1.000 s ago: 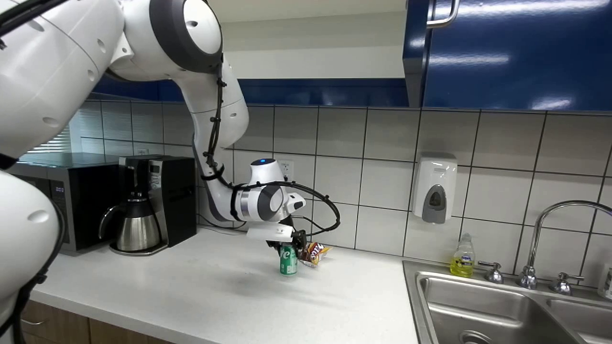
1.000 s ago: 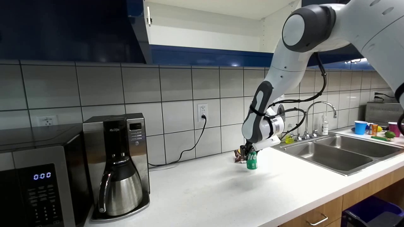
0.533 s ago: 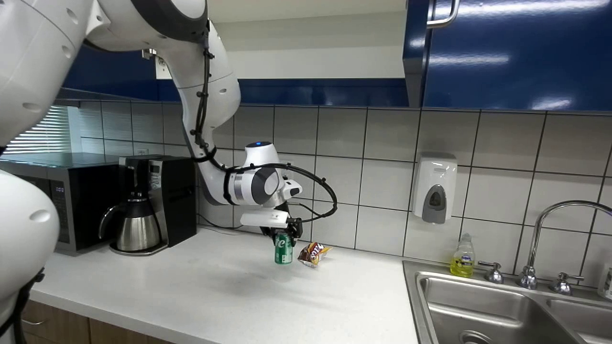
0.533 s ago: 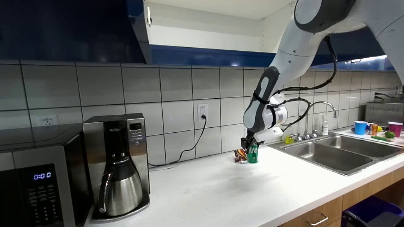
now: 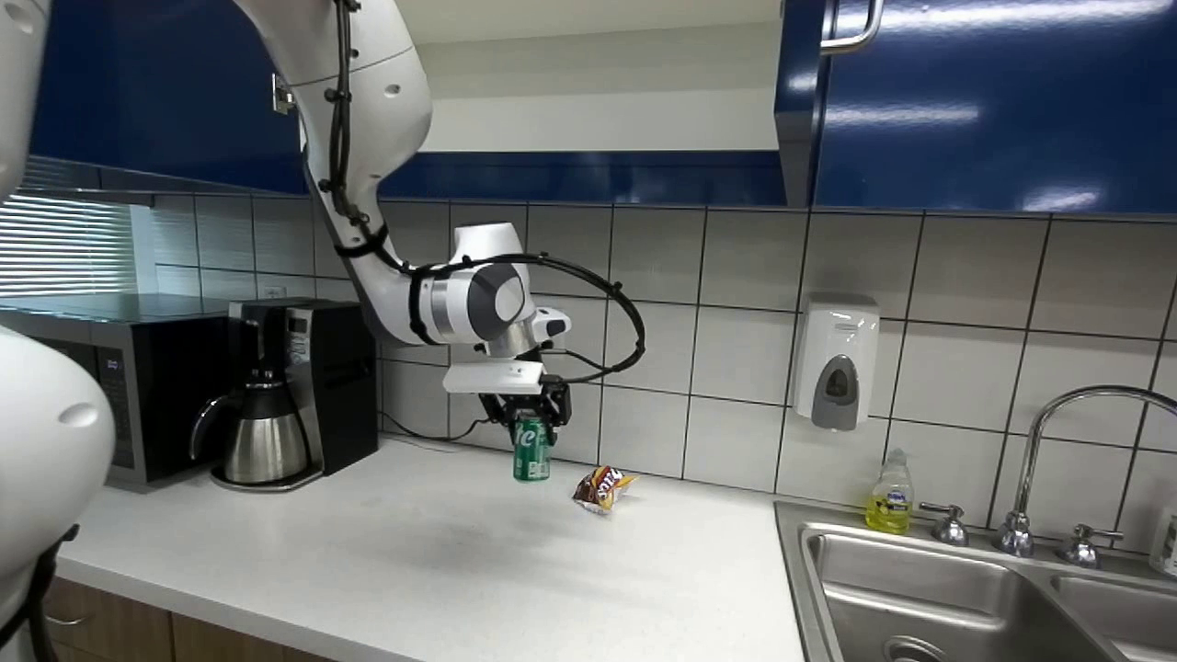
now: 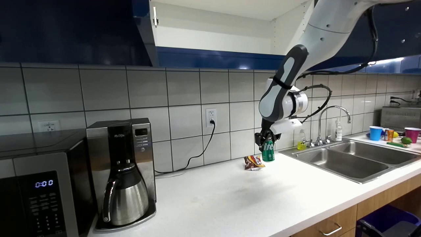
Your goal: Put the green can inside the open upper cabinet.
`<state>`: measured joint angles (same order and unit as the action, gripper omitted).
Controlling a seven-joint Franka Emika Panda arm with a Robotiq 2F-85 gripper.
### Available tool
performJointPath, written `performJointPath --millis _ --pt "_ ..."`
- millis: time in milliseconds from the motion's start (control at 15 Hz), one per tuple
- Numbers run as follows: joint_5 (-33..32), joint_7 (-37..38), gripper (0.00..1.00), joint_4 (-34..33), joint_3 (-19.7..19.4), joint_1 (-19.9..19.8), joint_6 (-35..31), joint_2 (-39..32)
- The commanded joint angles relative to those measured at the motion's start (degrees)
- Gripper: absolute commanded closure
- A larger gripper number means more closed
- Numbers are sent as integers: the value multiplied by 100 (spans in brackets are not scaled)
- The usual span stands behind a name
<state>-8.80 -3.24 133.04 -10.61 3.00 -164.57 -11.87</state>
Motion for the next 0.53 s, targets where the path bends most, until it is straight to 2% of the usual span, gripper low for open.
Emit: performJointPath --millis 0,267,467 --pt "-335 166 61 398 90 -116 737 1023" --pt "-398 99 61 502 262 -267 1364 1783" --pt "-218 -52 61 442 404 -305 1888 2303"
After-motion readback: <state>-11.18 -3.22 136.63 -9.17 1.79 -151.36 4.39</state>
